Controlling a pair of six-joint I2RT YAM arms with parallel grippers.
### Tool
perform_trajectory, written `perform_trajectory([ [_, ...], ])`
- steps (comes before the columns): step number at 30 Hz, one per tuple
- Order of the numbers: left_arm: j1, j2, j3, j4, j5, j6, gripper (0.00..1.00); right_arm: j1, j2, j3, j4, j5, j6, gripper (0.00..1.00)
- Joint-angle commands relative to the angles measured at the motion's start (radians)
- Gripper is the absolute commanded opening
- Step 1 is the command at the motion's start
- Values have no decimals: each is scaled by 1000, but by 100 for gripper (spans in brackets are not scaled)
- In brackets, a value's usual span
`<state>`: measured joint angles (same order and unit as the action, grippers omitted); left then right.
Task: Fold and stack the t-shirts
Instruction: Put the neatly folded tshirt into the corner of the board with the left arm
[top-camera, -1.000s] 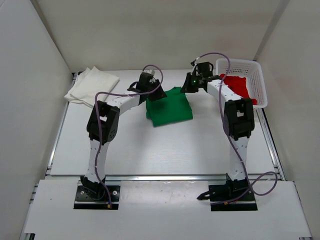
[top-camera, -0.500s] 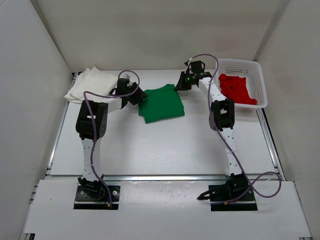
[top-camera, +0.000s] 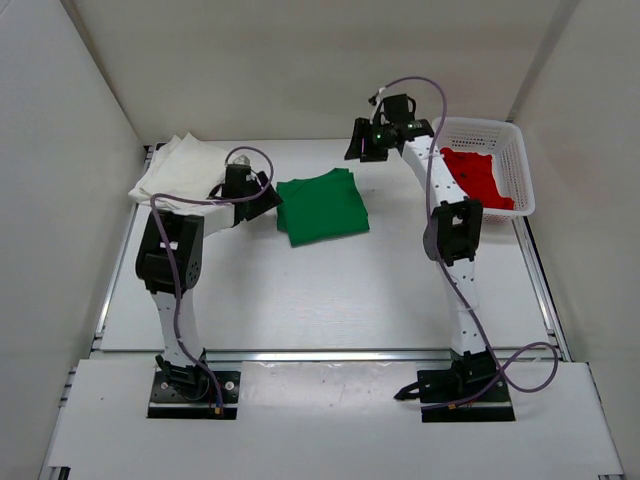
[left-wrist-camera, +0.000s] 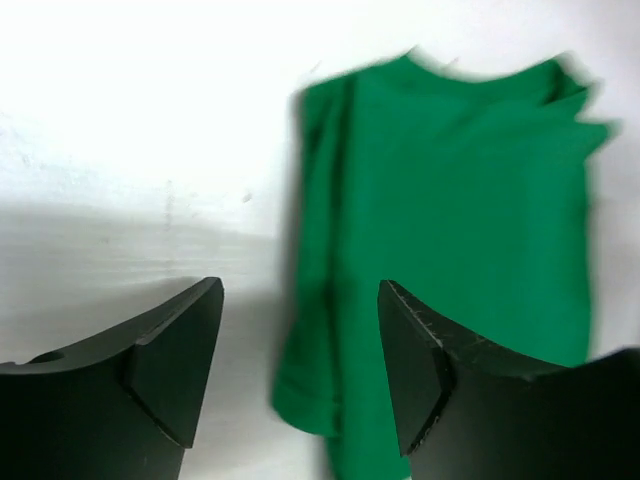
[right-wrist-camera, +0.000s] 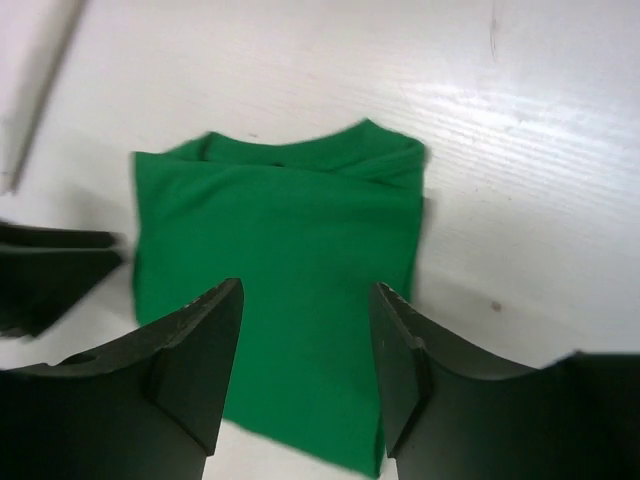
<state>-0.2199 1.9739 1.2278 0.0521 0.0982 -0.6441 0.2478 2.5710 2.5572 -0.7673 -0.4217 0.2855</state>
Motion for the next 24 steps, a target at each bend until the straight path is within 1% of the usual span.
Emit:
perform_trajectory([
  [1,-30,55,50,-104,-2,63,74,28,-204,38,-56,85,-66,52],
  [4,-73,109,91,-104,24,57,75,53,-261,31,-119,127,-78,52],
  [5,-76,135,107,-104,38,55,76,65,-281,38,-116,127,-81,52],
  [7,-93,170,137,-92,82,34,74,80,-305,41,-133,147,-86,51],
  [8,-98,198,162,-68,116,20,67,90,-323,32,-142,152,-89,52],
  [10,-108,241,218,-64,159,-15,52,97,-360,26,-139,155,-89,52],
  [11,-116,264,239,-58,176,-29,47,97,-367,28,-145,162,-94,52],
  [13,-124,287,321,-78,166,-28,30,102,-420,12,-148,181,-103,52],
  [14,-142,299,343,-112,137,-23,25,100,-428,-1,-153,193,-108,52],
  [16,-156,295,427,-155,80,10,7,110,-483,-31,-144,202,-118,52],
  [18,-157,267,464,-163,40,4,0,97,-529,-107,-124,207,-124,52],
  [19,-147,260,490,-161,35,4,0,100,-558,-133,-100,205,-123,52],
  [21,-118,227,541,-182,38,9,0,78,-627,-301,-37,204,-121,51],
  [22,-89,218,577,-192,52,12,0,73,-678,-352,32,195,-114,52],
  [24,-17,192,642,-233,60,24,0,42,-757,-565,181,164,-80,54],
])
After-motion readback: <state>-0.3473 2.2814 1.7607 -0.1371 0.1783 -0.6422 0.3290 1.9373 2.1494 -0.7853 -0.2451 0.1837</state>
